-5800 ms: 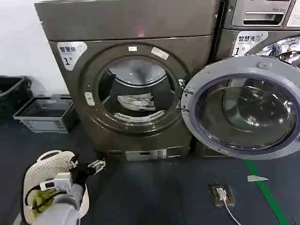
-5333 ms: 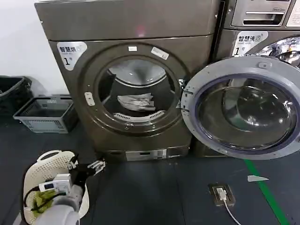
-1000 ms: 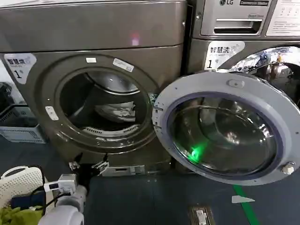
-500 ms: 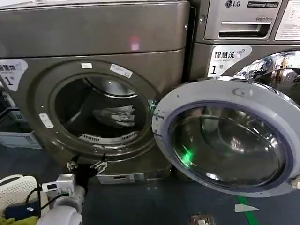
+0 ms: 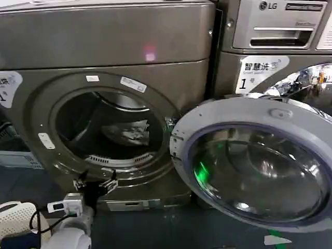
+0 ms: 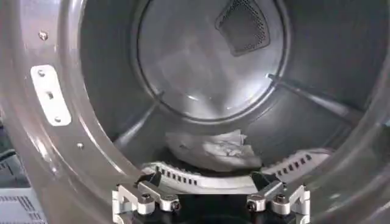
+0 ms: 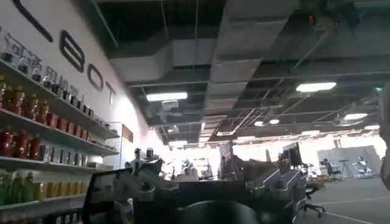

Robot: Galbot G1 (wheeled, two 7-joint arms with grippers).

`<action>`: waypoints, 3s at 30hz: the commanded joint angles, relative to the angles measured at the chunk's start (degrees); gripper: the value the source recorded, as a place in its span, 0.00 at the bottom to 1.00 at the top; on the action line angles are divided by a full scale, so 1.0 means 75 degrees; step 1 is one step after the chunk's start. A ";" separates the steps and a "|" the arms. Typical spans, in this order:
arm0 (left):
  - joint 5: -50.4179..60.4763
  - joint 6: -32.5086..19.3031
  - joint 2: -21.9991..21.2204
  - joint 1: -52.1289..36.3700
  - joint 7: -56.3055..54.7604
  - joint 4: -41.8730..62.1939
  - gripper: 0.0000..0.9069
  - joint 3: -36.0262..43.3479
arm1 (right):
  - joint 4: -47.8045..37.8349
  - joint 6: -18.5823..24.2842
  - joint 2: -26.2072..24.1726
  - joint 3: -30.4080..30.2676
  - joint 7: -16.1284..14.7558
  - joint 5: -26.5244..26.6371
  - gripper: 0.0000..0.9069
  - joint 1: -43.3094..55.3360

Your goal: Grasp the clothes from the dryer.

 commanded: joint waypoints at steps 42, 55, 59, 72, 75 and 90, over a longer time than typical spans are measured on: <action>0.0047 0.0375 -0.0041 -0.0173 0.0002 0.0237 1.00 -0.0016 | -0.0128 0.0259 -0.0041 -0.0015 -0.0016 -0.0049 1.00 -0.0053; 0.0171 0.0027 -0.0052 -0.1791 0.0248 0.1659 1.00 -0.0106 | -0.0054 0.0397 -0.0030 -0.0138 -0.0025 -0.0027 1.00 0.0009; 0.0216 -0.0156 -0.0038 -0.2509 0.0250 0.2588 1.00 -0.0086 | -0.0022 0.0399 -0.0041 -0.0184 -0.0029 -0.0020 1.00 0.0019; 0.0535 -0.0791 -0.0049 -0.4107 0.0651 0.4746 1.00 -0.0185 | 0.0028 0.0410 -0.0036 -0.0232 -0.0019 -0.0005 1.00 0.0019; 0.0826 -0.0822 -0.0047 -0.4253 0.0806 0.4951 1.00 -0.0170 | 0.0017 0.0419 -0.0042 -0.0229 -0.0020 -0.0003 1.00 0.0013; 0.4555 -0.2190 0.0166 -0.5457 0.3885 0.6913 1.00 -0.0075 | 0.0050 0.0421 -0.0082 -0.0253 -0.0017 0.0000 1.00 -0.0041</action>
